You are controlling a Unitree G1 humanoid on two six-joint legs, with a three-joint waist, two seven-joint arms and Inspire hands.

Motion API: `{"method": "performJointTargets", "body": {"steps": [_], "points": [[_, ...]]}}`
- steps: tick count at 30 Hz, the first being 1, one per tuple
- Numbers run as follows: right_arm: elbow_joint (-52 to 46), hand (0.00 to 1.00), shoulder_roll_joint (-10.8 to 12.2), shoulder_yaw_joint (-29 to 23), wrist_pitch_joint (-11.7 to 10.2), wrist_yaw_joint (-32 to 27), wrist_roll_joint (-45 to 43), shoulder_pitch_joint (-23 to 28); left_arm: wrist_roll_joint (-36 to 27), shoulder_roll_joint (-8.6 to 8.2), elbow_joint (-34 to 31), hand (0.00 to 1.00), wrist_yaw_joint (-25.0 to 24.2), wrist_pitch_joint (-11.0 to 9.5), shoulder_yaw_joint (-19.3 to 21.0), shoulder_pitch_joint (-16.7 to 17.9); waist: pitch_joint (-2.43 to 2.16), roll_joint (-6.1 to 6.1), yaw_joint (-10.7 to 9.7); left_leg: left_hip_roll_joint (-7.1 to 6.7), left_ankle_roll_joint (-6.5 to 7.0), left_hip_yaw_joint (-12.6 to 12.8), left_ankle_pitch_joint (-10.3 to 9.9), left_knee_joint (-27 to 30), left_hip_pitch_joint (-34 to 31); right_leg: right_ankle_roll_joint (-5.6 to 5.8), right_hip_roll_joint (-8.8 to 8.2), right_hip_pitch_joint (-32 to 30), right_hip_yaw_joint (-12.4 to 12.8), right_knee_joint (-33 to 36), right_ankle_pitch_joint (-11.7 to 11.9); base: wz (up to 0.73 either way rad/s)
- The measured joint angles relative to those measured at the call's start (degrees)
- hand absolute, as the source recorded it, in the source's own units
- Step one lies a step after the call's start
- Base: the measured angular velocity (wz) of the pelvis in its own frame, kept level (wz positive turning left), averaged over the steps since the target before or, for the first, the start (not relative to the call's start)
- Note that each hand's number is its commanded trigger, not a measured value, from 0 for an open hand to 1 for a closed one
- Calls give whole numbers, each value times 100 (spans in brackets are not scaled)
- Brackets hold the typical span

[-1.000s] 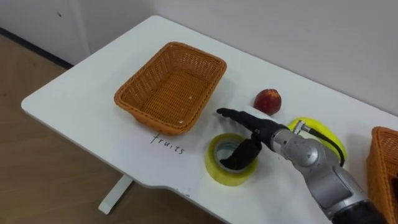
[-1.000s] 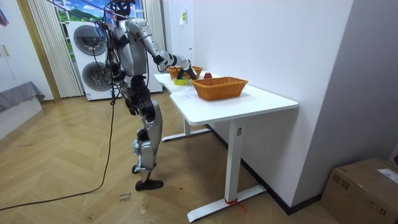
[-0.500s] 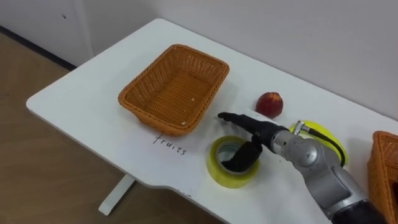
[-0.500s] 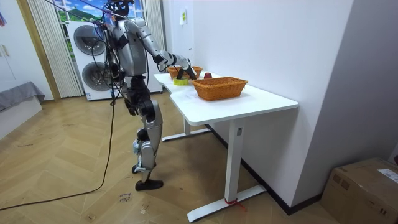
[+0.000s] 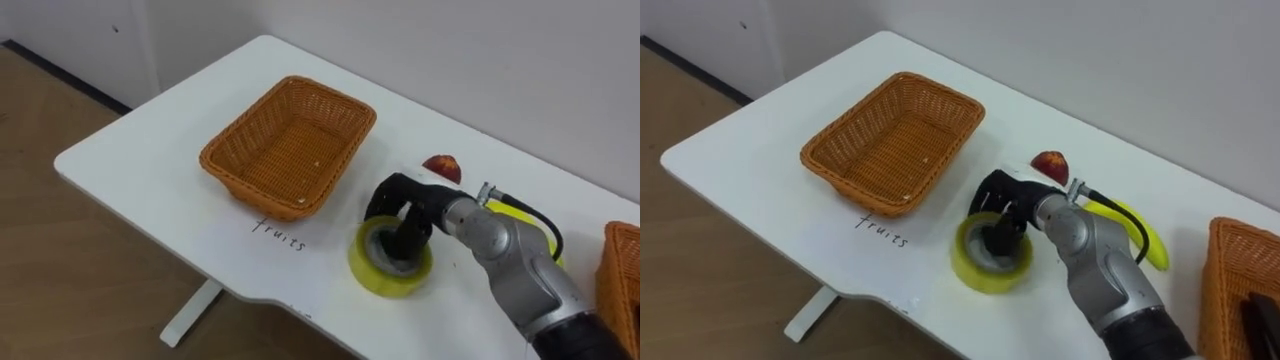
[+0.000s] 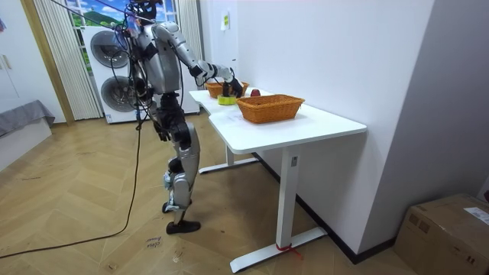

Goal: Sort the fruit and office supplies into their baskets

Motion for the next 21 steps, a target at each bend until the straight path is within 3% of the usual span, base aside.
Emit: {"method": "performJointTargets", "body": {"steps": [15, 21], "points": [[-187, 100, -11, -26, -39, 47, 160, 93, -6, -2, 3, 0, 213, -35, -7, -133, 3, 4, -182, 3, 3, 47, 1, 1, 5, 2, -1, -4, 67, -4, 1, -1], [-1037, 100, -230, -85, -55, 263, 144, 478, -35, -6, 107, 0, 331, -187, 5, -133, 46, 89, -338, 37, 9, 242, 4, -14, -11, 7, 17, -141, 267, 4, 22, -15]]}}
